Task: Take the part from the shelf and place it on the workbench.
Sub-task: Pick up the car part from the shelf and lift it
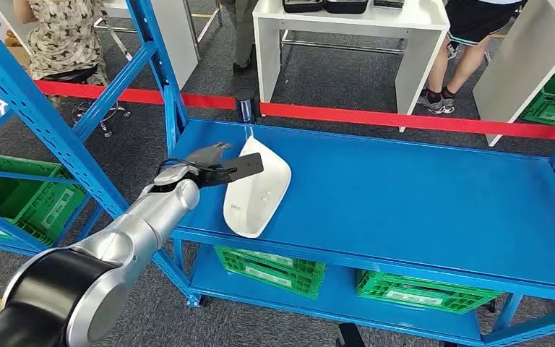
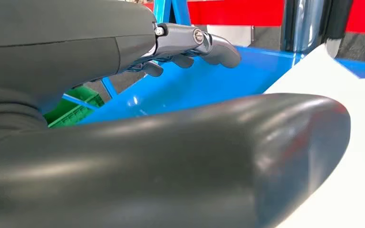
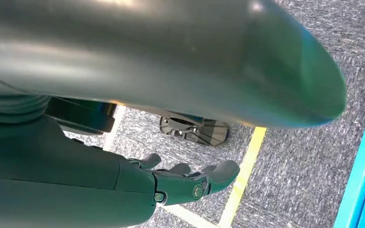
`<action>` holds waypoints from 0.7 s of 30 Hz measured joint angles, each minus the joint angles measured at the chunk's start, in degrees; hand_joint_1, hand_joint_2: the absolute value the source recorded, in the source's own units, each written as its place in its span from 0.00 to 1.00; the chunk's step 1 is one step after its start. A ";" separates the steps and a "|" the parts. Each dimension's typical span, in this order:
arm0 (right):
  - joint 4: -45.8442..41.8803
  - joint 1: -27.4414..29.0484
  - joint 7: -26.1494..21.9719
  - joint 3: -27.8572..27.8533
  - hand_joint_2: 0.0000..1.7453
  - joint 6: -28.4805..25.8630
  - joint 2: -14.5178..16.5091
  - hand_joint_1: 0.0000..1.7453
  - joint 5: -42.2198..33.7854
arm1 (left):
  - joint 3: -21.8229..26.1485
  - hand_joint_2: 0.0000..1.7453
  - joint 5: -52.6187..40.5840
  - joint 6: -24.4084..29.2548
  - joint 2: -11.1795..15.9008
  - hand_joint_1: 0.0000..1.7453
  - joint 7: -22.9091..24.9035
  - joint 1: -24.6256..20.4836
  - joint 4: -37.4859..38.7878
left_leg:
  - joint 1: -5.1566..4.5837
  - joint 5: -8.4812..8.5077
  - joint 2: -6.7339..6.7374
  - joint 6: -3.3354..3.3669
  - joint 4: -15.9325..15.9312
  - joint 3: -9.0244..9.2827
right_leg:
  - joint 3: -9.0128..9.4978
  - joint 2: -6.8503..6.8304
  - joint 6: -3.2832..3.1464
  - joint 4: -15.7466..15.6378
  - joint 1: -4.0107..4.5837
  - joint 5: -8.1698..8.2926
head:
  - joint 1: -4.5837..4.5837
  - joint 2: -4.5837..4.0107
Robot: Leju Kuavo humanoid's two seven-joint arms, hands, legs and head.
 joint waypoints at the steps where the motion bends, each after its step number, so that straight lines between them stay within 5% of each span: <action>1: 0.00 0.00 0.00 0.00 0.00 0.00 0.00 0.00 0.00 | 0.00 0.00 0.01 0.00 0.00 0.00 0.00 0.06 0.00 | 0.00 0.00 0.00 0.00 0.00 0.00 | 0.00 0.00 0.00 0.00 0.00 0.00 | 0.00 0.00; 19: 0.00 0.19 0.00 0.00 0.00 -0.09 -0.32 0.00 0.04 | 0.04 0.00 0.41 0.36 -0.33 0.00 -0.27 1.14 0.01 | 0.00 0.00 0.01 0.00 0.00 -0.05 | -0.05 0.00 0.00 -0.04 0.00 0.00 | 0.00 0.00; 21: 0.00 0.21 -0.01 0.00 0.00 -0.09 -0.33 0.00 0.04 | 0.04 0.50 0.41 0.39 -0.38 0.00 -0.35 1.16 0.02 | 0.00 0.00 0.00 0.00 0.00 -0.06 | -0.05 0.00 0.00 -0.05 0.00 0.00 | 0.00 0.00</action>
